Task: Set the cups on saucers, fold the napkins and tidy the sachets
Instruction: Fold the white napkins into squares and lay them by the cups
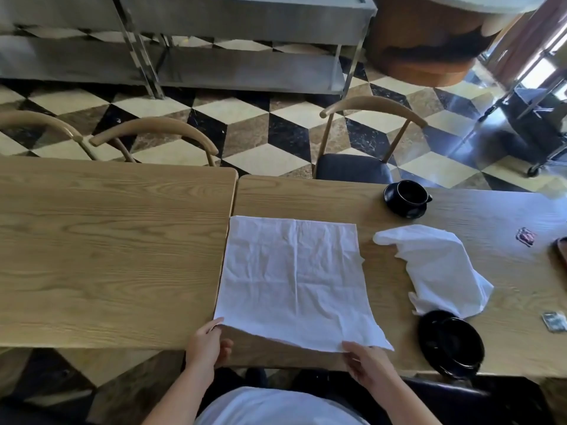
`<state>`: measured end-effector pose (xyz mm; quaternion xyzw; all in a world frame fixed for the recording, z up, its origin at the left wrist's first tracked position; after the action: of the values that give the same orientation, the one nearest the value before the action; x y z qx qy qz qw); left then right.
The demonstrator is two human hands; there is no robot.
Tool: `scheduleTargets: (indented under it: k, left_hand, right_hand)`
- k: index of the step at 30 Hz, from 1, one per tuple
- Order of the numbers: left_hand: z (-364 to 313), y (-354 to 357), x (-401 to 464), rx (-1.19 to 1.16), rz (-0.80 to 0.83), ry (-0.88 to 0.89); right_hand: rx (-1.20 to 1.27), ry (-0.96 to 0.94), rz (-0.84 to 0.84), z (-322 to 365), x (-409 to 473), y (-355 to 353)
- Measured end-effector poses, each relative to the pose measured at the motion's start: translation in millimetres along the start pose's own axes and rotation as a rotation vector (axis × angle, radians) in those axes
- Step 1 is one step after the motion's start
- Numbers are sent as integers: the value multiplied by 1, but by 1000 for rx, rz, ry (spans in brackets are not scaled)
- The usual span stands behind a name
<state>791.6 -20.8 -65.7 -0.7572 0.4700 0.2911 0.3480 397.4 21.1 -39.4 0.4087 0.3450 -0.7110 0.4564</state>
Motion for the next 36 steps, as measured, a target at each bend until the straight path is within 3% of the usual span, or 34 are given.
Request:
scheduleTargets:
  k: [4, 9, 16, 27, 36]
  left_hand:
    - [-30, 11, 10, -109, 108, 95]
    - [-85, 16, 20, -156, 103, 174]
    - [-162, 38, 38, -118, 44, 255]
    - [-224, 88, 118, 32, -99, 133]
    - [-224, 110, 169, -100, -77, 8]
  right_hand:
    - [90, -121, -66, 36, 6, 0]
    - [164, -239, -65, 93, 3, 6]
    - [-139, -528, -94, 207, 14, 25]
    - [-170, -386, -72, 295, 128, 79]
    - [-222, -353, -85, 302, 177, 90]
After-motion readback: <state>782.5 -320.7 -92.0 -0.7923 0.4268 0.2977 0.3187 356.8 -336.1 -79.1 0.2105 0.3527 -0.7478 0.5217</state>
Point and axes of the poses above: each hand's wrist, its own x-axis towards the middle knuckle, its own y-axis out of the palm, z = x × y, the point moved 9 cm from there along x, towards the middle knuckle
